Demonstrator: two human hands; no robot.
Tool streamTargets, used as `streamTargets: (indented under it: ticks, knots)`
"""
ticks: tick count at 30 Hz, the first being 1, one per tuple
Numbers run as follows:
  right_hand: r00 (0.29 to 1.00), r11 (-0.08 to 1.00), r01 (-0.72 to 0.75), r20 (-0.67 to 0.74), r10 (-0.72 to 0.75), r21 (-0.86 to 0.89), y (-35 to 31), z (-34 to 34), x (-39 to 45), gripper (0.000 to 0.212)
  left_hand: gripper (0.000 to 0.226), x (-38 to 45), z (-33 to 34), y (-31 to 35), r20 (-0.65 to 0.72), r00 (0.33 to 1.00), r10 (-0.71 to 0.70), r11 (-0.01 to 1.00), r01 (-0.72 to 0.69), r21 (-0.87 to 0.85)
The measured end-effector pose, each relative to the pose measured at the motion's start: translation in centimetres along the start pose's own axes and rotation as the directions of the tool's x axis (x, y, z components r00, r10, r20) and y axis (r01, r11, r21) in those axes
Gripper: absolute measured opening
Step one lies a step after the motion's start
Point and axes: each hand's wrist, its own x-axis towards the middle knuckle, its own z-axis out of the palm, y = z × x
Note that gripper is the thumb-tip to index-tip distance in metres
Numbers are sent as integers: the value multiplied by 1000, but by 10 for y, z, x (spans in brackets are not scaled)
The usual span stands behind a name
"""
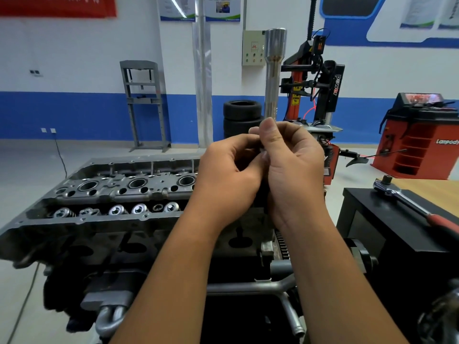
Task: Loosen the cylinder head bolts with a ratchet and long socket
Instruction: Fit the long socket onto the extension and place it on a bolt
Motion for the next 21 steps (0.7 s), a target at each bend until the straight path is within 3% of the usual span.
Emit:
streamTargets:
  ticks: [3, 10, 15, 19, 21]
  knots:
    - [1000, 999, -22, -14, 22, 29, 0, 2, 2, 27, 28, 0, 0, 2, 58, 998, -12, 999, 13, -29]
    - [1000, 1000, -22, 6, 21, 13, 0, 1, 0, 20, 21, 1, 2, -2, -83, 996, -31, 997, 36, 62]
    - [999, 999, -33, 16, 33, -13, -1, 3, 0, 42, 22, 0, 0, 2, 49, 998, -26, 1000, 26, 3]
    - [997, 998, -61, 37, 60, 33, -2, 2, -1, 27, 20, 0, 2, 1, -38, 999, -38, 998, 39, 39]
    - [999, 1000, -31, 36, 31, 1, -3, 1, -2, 35, 20, -2, 3, 0, -77, 996, -35, 997, 40, 62]
